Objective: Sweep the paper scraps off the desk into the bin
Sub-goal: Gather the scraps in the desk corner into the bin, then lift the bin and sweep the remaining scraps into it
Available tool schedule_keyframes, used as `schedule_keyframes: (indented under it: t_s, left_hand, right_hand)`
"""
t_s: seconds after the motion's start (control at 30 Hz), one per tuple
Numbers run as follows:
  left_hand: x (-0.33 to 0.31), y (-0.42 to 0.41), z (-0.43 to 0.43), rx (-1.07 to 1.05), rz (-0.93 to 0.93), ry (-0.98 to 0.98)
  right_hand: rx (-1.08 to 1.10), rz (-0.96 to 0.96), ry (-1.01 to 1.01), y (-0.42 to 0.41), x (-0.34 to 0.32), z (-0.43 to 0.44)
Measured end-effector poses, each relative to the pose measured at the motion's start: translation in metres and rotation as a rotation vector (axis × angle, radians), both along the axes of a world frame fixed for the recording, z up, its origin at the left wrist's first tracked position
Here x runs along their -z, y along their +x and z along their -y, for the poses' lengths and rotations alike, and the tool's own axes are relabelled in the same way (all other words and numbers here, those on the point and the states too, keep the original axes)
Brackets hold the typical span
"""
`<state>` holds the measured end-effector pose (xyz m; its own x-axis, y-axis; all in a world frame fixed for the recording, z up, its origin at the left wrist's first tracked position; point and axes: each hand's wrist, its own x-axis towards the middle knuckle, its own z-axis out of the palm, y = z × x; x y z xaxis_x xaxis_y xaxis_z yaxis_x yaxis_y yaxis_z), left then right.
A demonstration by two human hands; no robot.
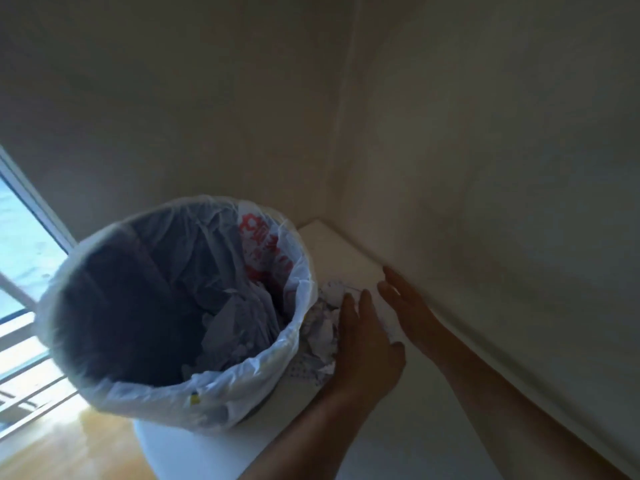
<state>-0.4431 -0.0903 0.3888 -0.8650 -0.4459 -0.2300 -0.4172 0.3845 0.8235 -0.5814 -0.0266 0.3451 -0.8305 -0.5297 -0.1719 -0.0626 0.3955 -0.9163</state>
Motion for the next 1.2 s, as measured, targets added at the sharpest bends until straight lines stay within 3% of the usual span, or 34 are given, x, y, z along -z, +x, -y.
schedule_keyframes:
  t_s: [0.17,0.27,0.33,0.43,0.5,0.57,0.63,0.7,0.9,1.07,1.2]
  left_hand:
    - [-0.097,0.013,0.019,-0.145,-0.205,0.161]
    - [-0.151,0.041,0.054,-0.159,-0.267,0.202]
    - [-0.181,0.07,0.088,-0.159,-0.303,0.091]
    - [-0.195,0.119,0.148,-0.266,-0.228,-0.24]
    - [-0.185,0.15,0.186,-0.38,-0.072,-0.477]
    - [-0.164,0.177,0.213,-0.475,0.147,-0.578]
    - [-0.144,0.196,0.227,-0.531,0.246,-0.456]
    - [-0.128,0.206,0.233,-0.548,0.15,-0.21]
    - [-0.108,0.216,0.248,-0.546,-0.028,0.33]
    - [-0.113,0.254,0.266,-0.568,0.009,0.533]
    - [-0.129,0.313,0.304,-0.535,0.086,0.505]
  right_hand:
    - [0.024,-0.067,-0.117,0.024,-0.079,0.009]
    - [0.046,0.007,-0.141,0.052,-0.131,0.026]
    - [0.0,0.006,-0.096,0.077,-0.158,0.039]
    - [-0.086,-0.102,0.023,0.112,-0.178,0.065]
    - [-0.134,-0.184,0.101,0.131,-0.18,0.083]
    - [-0.121,-0.255,0.185,0.144,-0.177,0.097]
    - [-0.05,-0.351,0.275,0.15,-0.175,0.104]
    - [0.011,-0.419,0.366,0.149,-0.173,0.106]
    - [0.044,-0.308,0.408,0.156,-0.164,0.103]
    - [0.038,-0.224,0.341,0.193,-0.165,0.108]
    - [-0.006,-0.117,0.238,0.252,-0.156,0.13]
